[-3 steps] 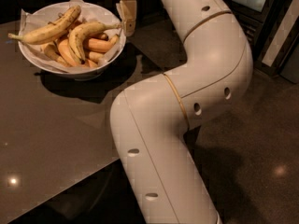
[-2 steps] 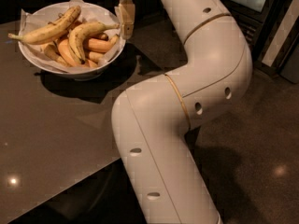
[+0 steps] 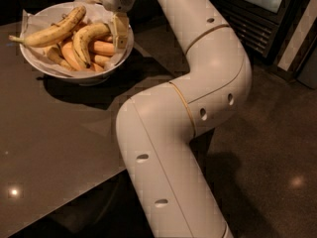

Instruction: Pick banana from white bowl

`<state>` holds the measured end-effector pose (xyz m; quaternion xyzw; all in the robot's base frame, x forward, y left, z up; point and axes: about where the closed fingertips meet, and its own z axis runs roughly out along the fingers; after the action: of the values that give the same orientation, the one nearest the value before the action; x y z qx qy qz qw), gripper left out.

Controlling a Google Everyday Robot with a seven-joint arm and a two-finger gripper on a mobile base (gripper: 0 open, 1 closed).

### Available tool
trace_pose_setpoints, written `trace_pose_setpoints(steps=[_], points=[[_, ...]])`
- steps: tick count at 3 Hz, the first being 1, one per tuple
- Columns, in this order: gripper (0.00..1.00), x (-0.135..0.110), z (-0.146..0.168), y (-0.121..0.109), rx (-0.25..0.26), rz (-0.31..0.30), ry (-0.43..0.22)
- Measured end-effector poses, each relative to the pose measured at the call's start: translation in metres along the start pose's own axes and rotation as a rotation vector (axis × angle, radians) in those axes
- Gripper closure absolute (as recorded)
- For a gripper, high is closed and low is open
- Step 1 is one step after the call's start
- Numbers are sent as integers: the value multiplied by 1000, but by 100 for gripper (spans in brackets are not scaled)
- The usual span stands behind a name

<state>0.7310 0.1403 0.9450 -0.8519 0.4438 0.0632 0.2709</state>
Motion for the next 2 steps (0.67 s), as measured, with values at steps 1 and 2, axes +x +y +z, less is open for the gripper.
trace_pose_setpoints(steps=[1, 2], points=[[0, -16, 18, 4, -47, -25, -53], [0, -24, 23, 5, -59, -23, -78]])
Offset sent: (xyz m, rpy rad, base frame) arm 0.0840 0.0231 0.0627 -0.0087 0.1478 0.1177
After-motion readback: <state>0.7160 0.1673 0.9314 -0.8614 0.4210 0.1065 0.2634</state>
